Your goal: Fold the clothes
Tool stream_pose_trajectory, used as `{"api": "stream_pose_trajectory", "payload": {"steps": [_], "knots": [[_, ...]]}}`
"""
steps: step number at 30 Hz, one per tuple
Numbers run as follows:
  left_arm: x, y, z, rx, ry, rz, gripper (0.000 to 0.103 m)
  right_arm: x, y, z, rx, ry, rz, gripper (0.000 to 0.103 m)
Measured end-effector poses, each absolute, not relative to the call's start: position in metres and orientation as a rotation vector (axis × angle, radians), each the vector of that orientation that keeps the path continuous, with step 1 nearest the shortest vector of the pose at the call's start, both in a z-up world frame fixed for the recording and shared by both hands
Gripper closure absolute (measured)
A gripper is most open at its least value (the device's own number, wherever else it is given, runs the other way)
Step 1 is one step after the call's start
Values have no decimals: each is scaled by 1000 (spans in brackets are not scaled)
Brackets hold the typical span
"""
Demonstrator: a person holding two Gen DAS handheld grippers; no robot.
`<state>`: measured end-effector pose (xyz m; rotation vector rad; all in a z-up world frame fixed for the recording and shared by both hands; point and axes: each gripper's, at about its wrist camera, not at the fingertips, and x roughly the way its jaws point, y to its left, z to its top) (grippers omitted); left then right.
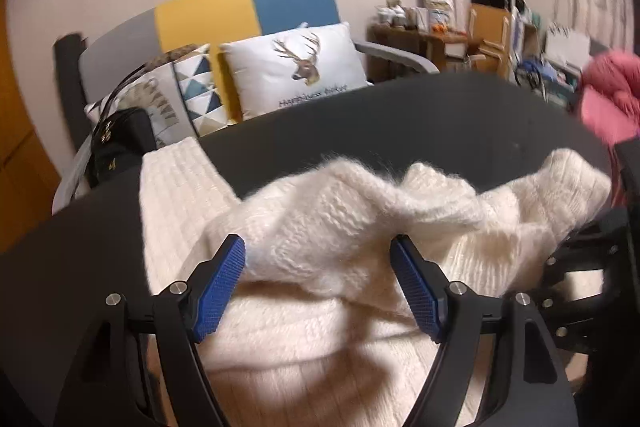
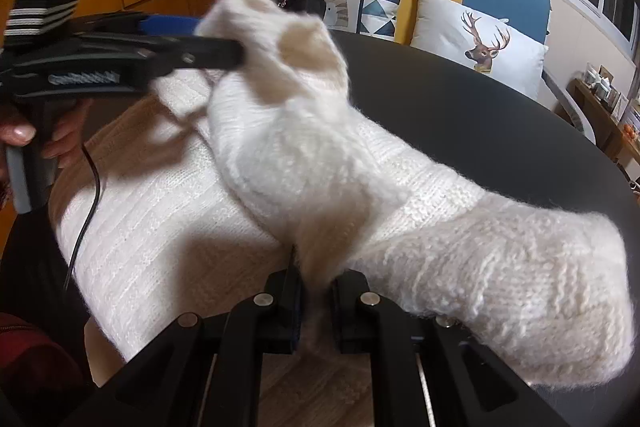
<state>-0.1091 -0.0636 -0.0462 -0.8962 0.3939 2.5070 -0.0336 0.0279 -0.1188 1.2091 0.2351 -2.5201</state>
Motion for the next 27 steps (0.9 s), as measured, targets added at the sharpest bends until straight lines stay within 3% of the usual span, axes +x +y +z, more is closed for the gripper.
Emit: {"api": "stream_pose_trajectory", "payload": {"steps": [7, 9, 12, 19, 27], "knots": [[-127, -40, -82, -1049, 478, 2453, 30, -30, 28, -118, 1217, 222, -2510, 92], [-130, -41, -83, -1086, 420, 2462, 57, -29, 28, -119, 1218, 215, -2512, 92], [-134, -44, -83, -1123, 334, 2494, 77, -31, 29, -120, 1225, 191, -2512, 92], [-116, -38, -82, -1096, 379, 2619, 84, -33, 28, -120, 1239, 169, -2517, 86], [-100, -48, -69, -1113, 219, 2723, 86, -33, 33, -119, 1218, 74, -2542, 84]]}}
